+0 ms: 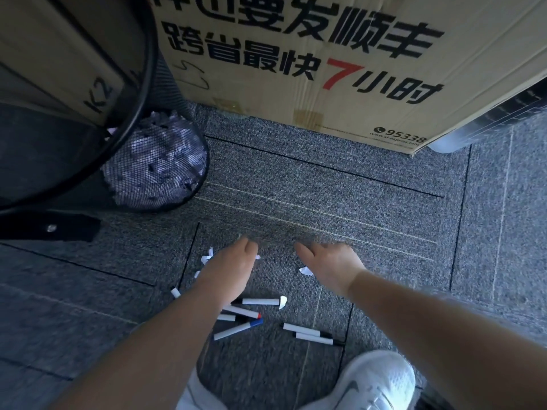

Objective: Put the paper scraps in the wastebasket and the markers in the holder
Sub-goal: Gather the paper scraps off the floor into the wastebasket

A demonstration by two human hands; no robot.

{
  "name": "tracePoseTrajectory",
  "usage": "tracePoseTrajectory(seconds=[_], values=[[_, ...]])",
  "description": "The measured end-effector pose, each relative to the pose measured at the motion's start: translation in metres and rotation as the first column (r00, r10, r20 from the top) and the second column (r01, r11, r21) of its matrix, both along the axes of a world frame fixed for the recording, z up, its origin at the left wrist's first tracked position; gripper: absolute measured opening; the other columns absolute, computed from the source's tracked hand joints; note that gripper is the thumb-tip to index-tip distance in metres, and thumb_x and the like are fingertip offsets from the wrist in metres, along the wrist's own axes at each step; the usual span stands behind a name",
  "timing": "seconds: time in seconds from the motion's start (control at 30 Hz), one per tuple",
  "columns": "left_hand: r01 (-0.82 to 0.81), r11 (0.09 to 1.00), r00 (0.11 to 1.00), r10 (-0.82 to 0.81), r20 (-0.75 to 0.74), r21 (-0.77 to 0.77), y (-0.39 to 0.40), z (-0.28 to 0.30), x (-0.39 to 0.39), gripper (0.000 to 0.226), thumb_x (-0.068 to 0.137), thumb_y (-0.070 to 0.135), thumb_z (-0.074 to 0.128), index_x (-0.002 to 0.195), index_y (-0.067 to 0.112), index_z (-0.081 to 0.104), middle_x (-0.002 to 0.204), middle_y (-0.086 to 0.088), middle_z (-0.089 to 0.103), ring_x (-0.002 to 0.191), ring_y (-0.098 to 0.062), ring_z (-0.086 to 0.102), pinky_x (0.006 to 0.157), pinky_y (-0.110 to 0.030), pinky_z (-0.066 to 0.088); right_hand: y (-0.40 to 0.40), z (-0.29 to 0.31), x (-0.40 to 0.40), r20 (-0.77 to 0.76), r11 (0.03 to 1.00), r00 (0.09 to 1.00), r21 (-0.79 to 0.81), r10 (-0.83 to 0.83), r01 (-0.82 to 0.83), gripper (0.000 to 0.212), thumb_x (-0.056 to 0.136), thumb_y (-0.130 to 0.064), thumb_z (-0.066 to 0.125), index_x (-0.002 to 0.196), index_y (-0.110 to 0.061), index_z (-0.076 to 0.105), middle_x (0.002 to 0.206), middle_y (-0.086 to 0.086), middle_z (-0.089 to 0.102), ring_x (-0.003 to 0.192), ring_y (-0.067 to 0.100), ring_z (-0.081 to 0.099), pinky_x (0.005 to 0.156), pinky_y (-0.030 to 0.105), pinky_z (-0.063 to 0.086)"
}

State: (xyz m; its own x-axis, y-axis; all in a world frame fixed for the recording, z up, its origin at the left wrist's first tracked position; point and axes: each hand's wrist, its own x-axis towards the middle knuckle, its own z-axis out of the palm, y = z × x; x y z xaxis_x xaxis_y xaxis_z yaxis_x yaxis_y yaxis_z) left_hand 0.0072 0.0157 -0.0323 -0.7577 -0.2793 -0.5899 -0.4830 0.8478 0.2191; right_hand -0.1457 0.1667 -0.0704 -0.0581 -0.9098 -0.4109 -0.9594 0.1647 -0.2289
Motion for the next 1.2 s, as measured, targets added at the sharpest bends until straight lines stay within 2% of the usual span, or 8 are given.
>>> tracePoseTrajectory(seconds=[0.1,0.2,0.3,0.57,0.7,0.9,1.1,1.2], values=[[-0.03,0.999,0.999,0.03,-0.014,0.012,-0.002,0.001,0.013,0.033,0.088,-0.005,0.041,0.119,0.009,0.043,0.111,-0.006,0.048,0.074,-0.011,0.036,0.063,-0.023,0.032,0.002,-0.009,0.016,-0.013,0.997,0.997,0.003,0.073,-0.073,0.039,0.091,-0.017,0.059,0.121,-0.009,0.037,0.066,0.003,0.06,0.045,0.018,0.053,0.038,0.028,0.05],[-0.064,0.998,0.998,0.064,-0.015,0.002,-0.003,-0.003,0.026,0.033,0.089,-0.003,0.042,0.118,0.011,0.043,0.111,-0.003,0.047,0.074,-0.01,0.036,0.061,-0.021,0.032,0.005,-0.009,0.015,-0.038,0.998,0.998,-0.011,0.058,-0.059,0.045,0.098,-0.048,0.02,0.119,-0.012,0.039,0.081,0.006,0.061,0.062,0.024,0.06,0.049,0.03,0.048],[-0.091,0.996,0.996,0.091,-0.017,-0.006,-0.003,-0.009,0.036,0.035,0.089,0.001,0.044,0.122,0.013,0.042,0.116,-0.002,0.047,0.079,-0.013,0.048,0.062,-0.022,0.036,0.009,-0.004,0.01,-0.086,0.99,0.987,0.039,0.137,-0.134,0.048,0.097,-0.049,0.014,0.119,-0.013,0.038,0.093,0.01,0.057,0.073,0.025,0.056,0.054,0.031,0.041],[-0.142,0.98,0.988,0.149,0.042,-0.14,-0.008,-0.011,0.038,0.017,0.093,0.014,0.037,0.099,0.012,0.053,0.102,-0.001,0.05,0.072,-0.014,0.049,0.061,-0.025,0.041,0.012,-0.003,0.009,-0.128,0.974,0.969,0.115,0.21,-0.196,0.026,0.087,-0.025,0.063,0.106,-0.011,0.052,0.087,0.006,0.059,0.072,0.022,0.055,0.051,0.03,0.041],[-0.171,0.967,0.981,0.184,0.058,-0.189,-0.014,-0.013,0.05,0.023,0.093,0.021,0.035,0.079,0.014,0.052,0.073,0.002,0.049,0.052,-0.01,0.042,0.046,-0.024,0.032,0.011,-0.005,0.007,-0.057,0.974,0.981,0.14,0.186,-0.176,0.03,0.09,-0.016,0.058,0.116,-0.008,0.046,0.098,0.01,0.058,0.084,0.026,0.057,0.062,0.032,0.051],[-0.149,0.969,0.984,0.164,0.067,-0.198,-0.018,-0.013,0.057,0.027,0.095,0.023,0.031,0.101,0.011,0.054,0.087,-0.002,0.06,0.06,-0.015,0.05,0.051,-0.025,0.037,0.022,-0.012,0.009,-0.11,0.991,0.989,-0.078,0.103,-0.112,0.037,0.09,-0.049,0.041,0.092,-0.013,0.049,0.075,0.005,0.057,0.057,0.021,0.056,0.035,0.027,0.044],[-0.262,0.962,0.965,0.262,-0.01,-0.082,-0.025,-0.022,0.065,0.042,0.092,0.005,0.04,0.133,0.011,0.031,0.11,-0.01,0.059,0.074,-0.022,0.062,0.062,-0.036,0.053,0.033,-0.019,0.007,-0.147,0.981,0.973,-0.059,0.175,-0.186,0.036,0.072,-0.029,0.075,0.092,-0.013,0.049,0.081,0.008,0.059,0.063,0.023,0.056,0.039,0.031,0.048],[-0.311,0.938,0.95,0.31,-0.035,-0.15,-0.027,-0.02,0.067,0.048,0.09,0.002,0.042,0.136,0.012,0.03,0.098,-0.008,0.061,0.064,-0.019,0.054,0.054,-0.033,0.043,0.033,-0.016,-0.001,-0.114,0.973,0.972,-0.078,0.206,-0.216,0.046,0.051,-0.016,0.088,0.086,-0.011,0.058,0.077,0.008,0.06,0.059,0.021,0.056,0.035,0.027,0.047]])
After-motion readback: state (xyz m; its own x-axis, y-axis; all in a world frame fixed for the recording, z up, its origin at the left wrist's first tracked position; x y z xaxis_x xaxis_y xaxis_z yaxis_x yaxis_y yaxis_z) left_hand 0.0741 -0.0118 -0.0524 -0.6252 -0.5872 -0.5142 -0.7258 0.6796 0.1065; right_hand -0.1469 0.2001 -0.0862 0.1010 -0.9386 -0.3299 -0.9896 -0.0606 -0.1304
